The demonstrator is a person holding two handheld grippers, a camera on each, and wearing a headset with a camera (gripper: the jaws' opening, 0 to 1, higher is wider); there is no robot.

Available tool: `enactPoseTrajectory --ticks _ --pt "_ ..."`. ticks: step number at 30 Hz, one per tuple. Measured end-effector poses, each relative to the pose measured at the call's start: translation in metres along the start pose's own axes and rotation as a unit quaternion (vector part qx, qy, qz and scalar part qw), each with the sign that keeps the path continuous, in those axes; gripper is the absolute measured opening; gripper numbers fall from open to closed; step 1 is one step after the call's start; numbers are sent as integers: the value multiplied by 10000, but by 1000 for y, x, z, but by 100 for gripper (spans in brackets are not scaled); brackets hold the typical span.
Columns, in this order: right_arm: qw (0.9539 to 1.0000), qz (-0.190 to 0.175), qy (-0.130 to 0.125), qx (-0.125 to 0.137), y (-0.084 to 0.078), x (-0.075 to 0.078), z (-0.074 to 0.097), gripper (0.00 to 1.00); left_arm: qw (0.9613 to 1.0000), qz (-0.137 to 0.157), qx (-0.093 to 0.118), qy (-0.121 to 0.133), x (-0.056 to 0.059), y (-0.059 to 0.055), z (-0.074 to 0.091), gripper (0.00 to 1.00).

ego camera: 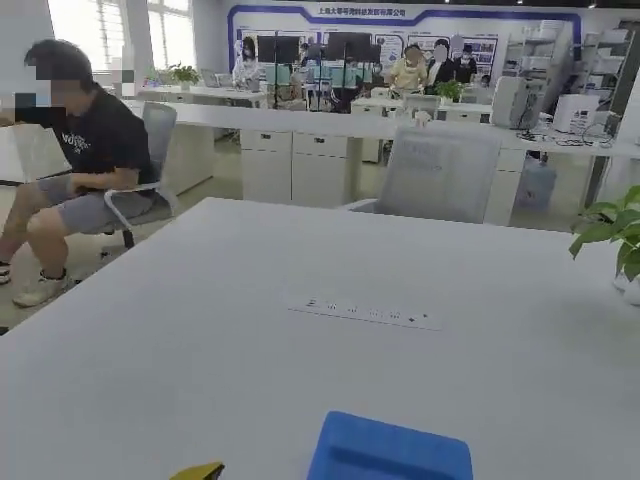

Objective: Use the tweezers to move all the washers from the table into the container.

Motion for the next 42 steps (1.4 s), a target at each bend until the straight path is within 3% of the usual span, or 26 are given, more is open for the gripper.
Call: enactPoseTrajectory --ticks 42 --pt "10000 40 66 -26 0 -2 0 57 9997 -86 -174 -143 8 -2 -1 61"
Point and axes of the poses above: the centre of the closed fingertips' face, and the gripper's own axes: z roughly backward along the fingers, x roughly to its right, y roughly out of its top, the point moved 4 cm from there along z, roughly backward along the fingers, and after that the axes turned 7 degrees about y, right-handed, at the moved point
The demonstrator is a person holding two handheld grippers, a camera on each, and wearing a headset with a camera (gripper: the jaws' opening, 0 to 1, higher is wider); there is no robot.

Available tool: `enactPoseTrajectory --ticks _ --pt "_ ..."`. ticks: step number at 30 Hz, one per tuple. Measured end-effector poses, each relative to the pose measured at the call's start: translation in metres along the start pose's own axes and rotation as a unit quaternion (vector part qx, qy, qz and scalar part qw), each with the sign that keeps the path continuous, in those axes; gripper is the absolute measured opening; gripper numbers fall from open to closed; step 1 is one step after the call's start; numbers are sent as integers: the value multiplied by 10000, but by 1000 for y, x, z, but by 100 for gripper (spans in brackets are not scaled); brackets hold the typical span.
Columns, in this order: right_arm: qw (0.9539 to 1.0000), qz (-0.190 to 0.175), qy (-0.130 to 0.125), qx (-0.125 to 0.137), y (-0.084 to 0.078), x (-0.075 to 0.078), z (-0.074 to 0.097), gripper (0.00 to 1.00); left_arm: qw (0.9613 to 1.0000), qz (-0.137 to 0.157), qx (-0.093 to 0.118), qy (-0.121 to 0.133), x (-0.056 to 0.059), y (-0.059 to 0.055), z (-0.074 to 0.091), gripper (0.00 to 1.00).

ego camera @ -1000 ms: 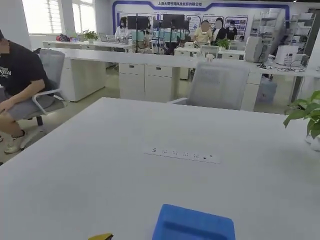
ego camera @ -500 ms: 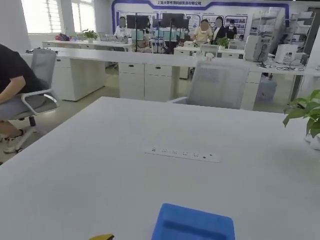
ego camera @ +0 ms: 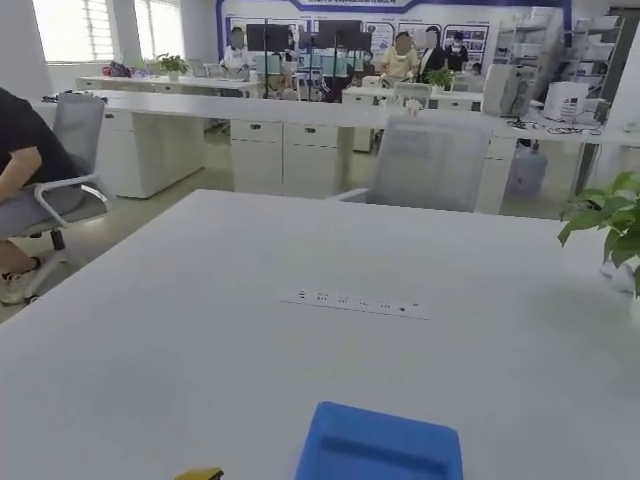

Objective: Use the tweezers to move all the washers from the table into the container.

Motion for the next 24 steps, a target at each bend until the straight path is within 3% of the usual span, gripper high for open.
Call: enactPoseTrajectory --ticks 5,14,18,24 --pt "9999 -41 -20 97 2 1 1 57 9998 60 -43 -182 2 -3 -2 61" --pt "9999 15 -24 125 4 2 2 56 9997 -25 -16 -241 4 -3 -2 61" --pt "10000 32 -13 -65 -1 1 -1 58 9997 -14 -10 -242 5 -2 -2 61" --pt "9999 72 10 -132 0 -2 -2 58 9998 -3 -27 -212 2 -4 -3 60"
Point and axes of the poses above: the centre of the closed fingertips' face, and the gripper's own axes: z roughly backward along the fingers, x roughly to its right, y roughly out of its top, the point moved 4 cm from there along z, roughly backward along the fingers, and after that the axes turned 7 degrees about y, right-handed, at the moved point
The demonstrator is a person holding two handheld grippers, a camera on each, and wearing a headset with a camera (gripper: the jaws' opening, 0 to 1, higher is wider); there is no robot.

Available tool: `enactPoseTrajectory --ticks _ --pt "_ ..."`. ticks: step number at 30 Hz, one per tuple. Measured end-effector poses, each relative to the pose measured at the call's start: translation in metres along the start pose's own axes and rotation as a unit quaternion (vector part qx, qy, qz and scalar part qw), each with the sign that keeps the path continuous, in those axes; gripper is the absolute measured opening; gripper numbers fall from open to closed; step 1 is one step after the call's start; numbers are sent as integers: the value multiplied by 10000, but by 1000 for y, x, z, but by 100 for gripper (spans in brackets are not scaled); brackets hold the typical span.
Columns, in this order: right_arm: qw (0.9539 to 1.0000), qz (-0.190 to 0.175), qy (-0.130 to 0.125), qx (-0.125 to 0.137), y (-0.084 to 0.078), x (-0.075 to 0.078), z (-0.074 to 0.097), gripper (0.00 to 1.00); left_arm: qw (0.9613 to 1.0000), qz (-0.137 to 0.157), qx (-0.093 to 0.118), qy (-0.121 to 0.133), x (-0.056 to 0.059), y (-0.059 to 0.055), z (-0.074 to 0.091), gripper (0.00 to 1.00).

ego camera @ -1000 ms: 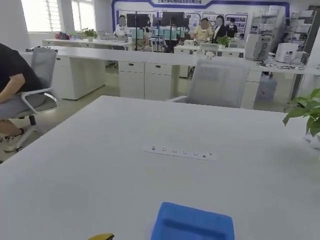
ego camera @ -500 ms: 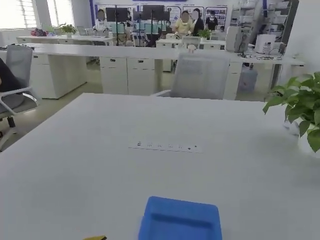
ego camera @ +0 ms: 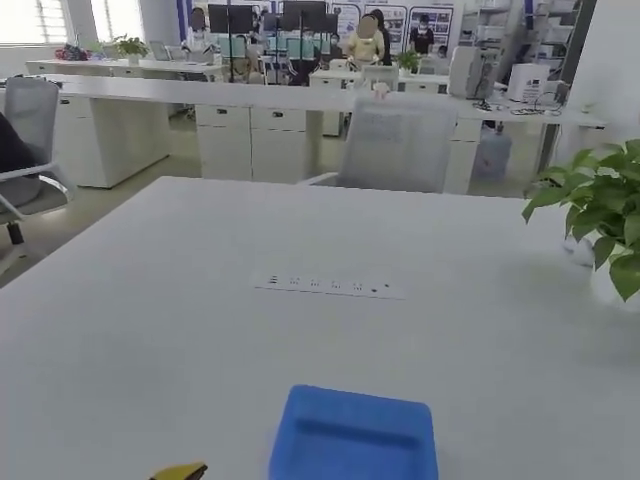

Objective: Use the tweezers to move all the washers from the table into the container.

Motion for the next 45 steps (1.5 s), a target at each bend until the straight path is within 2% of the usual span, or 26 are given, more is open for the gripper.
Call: enactPoseTrajectory --ticks 5,7,9,13,17,21,26,29,31,35,36,37,39,40,43,45 --pt "10000 -21 17 -72 -1 1 0 61 10000 15 -24 3 -1 -1 0 60" --pt "9997 -168 -114 -118 -3 6 2 63 10000 6 -46 -6 0 -2 0 60" --pt "9995 -286 -159 -50 -2 9 5 63 10000 -2 -72 -26 0 -2 0 60" --pt "9989 -459 -102 -24 -5 16 11 61 9997 110 -159 -131 3 -4 0 58" --pt "9990 -409 90 -128 -3 9 8 56 9992 161 -225 -302 5 -5 0 55" --pt "9986 -268 368 -270 -1 -1 4 51 9977 173 -386 -525 9 -8 0 52" --pt "9954 -205 810 -468 -1 -17 -8 42 9925 292 -688 -968 17 -15 -2 43" --pt "9923 -116 1068 -611 -3 -29 -20 42 9844 81 -1055 -1406 23 -26 -1 34" --pt "9884 -33 1340 -714 -7 -39 -28 38 9767 195 -1291 -1703 27 -35 -2 29" --pt "9792 38 1835 -863 -8 -61 -41 30 9649 26 -1683 -2015 26 -49 -4 22" --pt "9762 47 1972 -900 -8 -67 -46 29 9615 -115 -1813 -2061 25 -54 -5 21" --pt "9737 66 2079 -928 -7 -73 -50 28 9597 -238 -1864 -2089 24 -56 -7 19" --pt "9705 127 2213 -951 -7 -80 -55 25 9535 -506 -2028 -2173 21 -63 -11 16" --pt "9674 120 2326 -994 -8 -86 -59 24 9499 -661 -2093 -2225 20 -65 -13 14" --pt "9608 158 2569 -1033 -7 -99 -66 22 9405 -953 -2250 -2361 20 -70 -19 13" --pt "9557 246 2726 -1081 -8 -107 -70 20 9336 -1265 -2291 -2448 19 -73 -24 12"
Point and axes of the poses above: the centre of the closed fingertips' face, and the gripper's own axes: z roughly backward along the fingers, x roughly to its right, y roughly out of its top, the point moved 4 cm from there along z, roughly backward along the fingers, and after that the axes turned 7 degrees about y, right-handed, at the moved point
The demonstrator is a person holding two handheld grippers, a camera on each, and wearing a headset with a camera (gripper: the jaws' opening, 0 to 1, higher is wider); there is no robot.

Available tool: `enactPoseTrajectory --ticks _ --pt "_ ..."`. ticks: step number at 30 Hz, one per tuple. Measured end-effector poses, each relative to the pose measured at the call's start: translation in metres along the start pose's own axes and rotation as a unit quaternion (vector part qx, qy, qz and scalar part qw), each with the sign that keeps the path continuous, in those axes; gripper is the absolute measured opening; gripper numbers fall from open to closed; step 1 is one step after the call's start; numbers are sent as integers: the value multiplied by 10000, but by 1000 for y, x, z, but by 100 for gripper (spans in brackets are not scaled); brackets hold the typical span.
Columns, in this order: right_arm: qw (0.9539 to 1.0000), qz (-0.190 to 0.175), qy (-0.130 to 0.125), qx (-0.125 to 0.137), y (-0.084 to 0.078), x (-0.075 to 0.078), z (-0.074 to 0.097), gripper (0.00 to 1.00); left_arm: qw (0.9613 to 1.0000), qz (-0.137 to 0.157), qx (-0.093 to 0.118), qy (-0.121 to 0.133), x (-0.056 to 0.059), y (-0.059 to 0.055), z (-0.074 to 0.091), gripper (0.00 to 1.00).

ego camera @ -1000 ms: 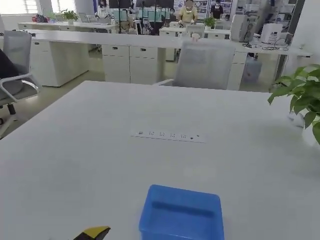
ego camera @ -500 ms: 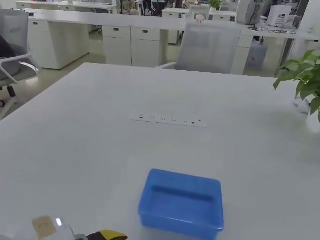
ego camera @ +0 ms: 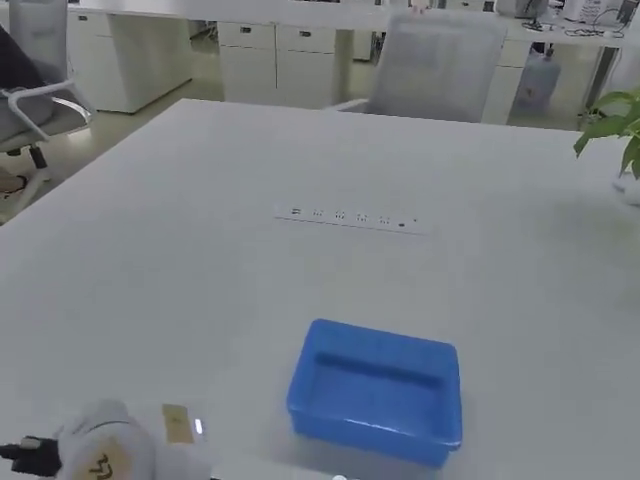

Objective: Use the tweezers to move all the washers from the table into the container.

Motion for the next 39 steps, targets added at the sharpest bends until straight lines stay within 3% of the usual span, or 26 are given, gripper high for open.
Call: enactPoseTrajectory --ticks 3,6,10,13,15,19,27,29,33,35,39 --pt "9998 76 169 -83 0 -5 -7 17 9991 -338 -222 -95 0 -2 -6 10" --pt "9993 96 346 -140 -1 -10 -15 16 9946 -896 -497 -187 0 -5 -14 8" --pt "9982 198 495 -285 -5 -16 -20 15 9888 -1315 -659 -257 1 -5 -20 5" --pt "9977 247 520 -366 -8 -16 -21 14 9869 -1452 -632 -298 0 -2 -23 3" --pt "9975 238 541 -384 -9 -16 -22 13 9827 -1680 -708 -332 -1 -2 -24 0" --pt "9971 237 587 -415 -10 -17 -23 12 9825 -1710 -643 -363 -3 3 -25 0" --pt "9965 340 593 -476 -9 -15 -28 12 9771 -1979 -565 -541 -2 14 -22 0" --pt "9958 418 607 -544 -10 -15 -30 13 9734 -2149 -646 -460 -6 12 -22 0" --pt "9951 464 667 -558 -10 -18 -32 13 9736 -2092 -764 -502 -9 5 -24 6" --pt "9948 478 687 -574 -11 -19 -33 13 9682 -2273 -873 -577 -8 1 -25 4" --pt "9946 477 702 -592 -13 -19 -34 13 9637 -2409 -968 -631 -5 -2 -30 1"
Point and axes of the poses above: the centre of the closed fingertips' face, and the gripper's own axes: z roughly backward along the fingers, x roughly to its right, y roughly out of its top, the point moved 4 cm from there along z, roughly backward along the fingers, and after that the axes turned 7 degrees about y, right-handed, at the moved point
